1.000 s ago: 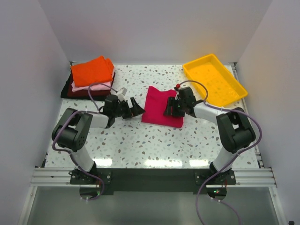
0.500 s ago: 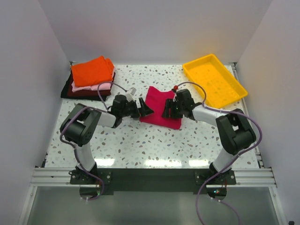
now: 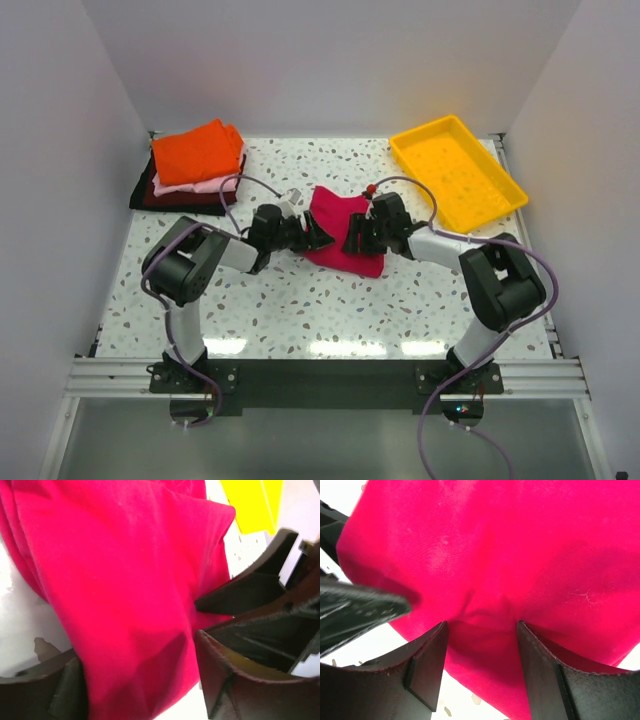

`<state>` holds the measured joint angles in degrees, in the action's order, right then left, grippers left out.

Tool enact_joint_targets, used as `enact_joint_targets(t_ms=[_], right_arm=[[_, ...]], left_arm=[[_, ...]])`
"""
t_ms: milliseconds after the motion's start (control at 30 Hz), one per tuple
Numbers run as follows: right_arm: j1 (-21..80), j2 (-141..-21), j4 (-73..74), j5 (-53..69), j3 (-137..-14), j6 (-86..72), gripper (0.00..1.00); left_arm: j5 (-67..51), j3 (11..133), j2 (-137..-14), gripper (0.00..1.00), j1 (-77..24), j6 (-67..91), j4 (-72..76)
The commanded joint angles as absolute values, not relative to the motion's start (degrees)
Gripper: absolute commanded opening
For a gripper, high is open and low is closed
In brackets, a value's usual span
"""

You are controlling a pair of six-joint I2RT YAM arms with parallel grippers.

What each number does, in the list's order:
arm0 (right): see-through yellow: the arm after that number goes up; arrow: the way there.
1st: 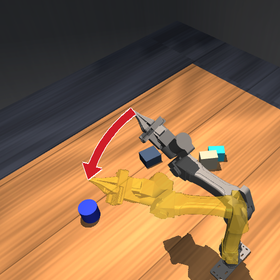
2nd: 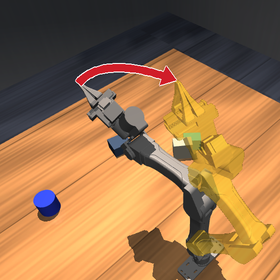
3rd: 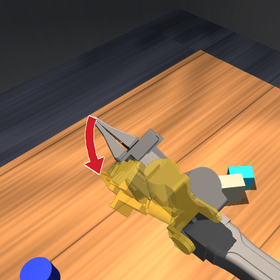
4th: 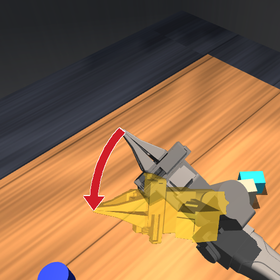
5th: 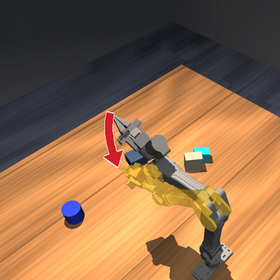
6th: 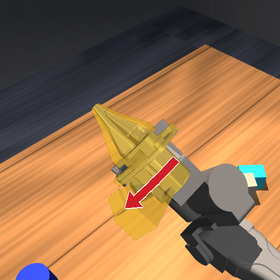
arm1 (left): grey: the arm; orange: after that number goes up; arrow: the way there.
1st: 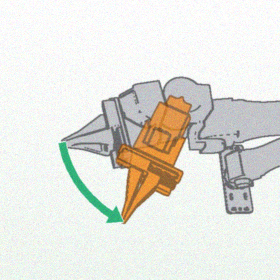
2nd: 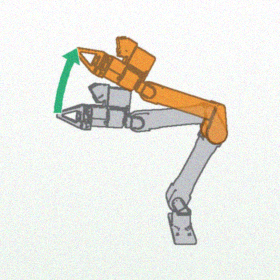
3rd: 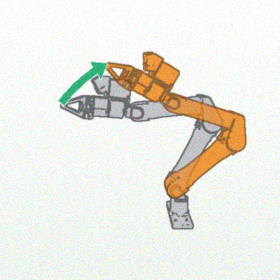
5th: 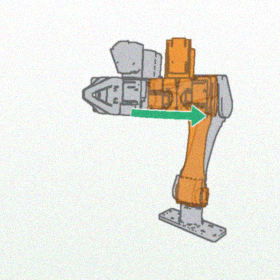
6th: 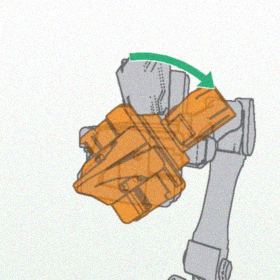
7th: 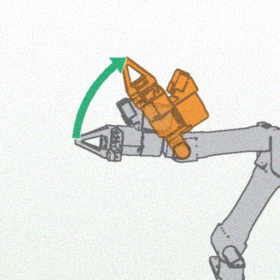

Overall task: Fold and stack the t-shirts
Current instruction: Neatly place the folded tshirt to the corner

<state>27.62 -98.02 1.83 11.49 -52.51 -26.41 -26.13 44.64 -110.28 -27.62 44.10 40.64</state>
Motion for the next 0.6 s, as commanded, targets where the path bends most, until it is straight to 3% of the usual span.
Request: enact_joint_targets(t_ms=[0,133,167,233,267,300,567], right_arm=[[29.4,-99.4,6.9,12.8,-49.0,-27.5,0.61],[29.9,-99.4,6.1,13.1,-48.3,-27.9,0.61],[29.9,-99.5,5.6,13.2,-47.9,-28.1,0.60],[30.1,-99.3,5.3,13.4,-47.5,-28.3,0.60],[30.1,-99.3,5.3,13.4,-47.2,-28.4,0.60],[30.2,-99.0,5.3,13.4,-47.1,-28.4,0.60],[30.1,-92.6,10.4,11.6,-45.4,-27.3,0.61]], left_arm=[[-25.0,44.6,-113.6,0.67,-29.3,45.2,36.2],[-24.9,45.2,-115.2,0.49,-29.7,46.1,36.9],[-24.9,45.3,-115.5,0.37,-29.7,46.2,37.0],[-24.9,45.5,-115.8,0.24,-29.8,46.1,36.9],[-24.4,45.7,-115.8,0.08,-29.8,45.5,35.7],[-24.1,46.3,-115.6,0.00,-29.7,45.1,34.6],[-14.3,53.7,-107.5,0.00,-27.1,29.0,11.8]])
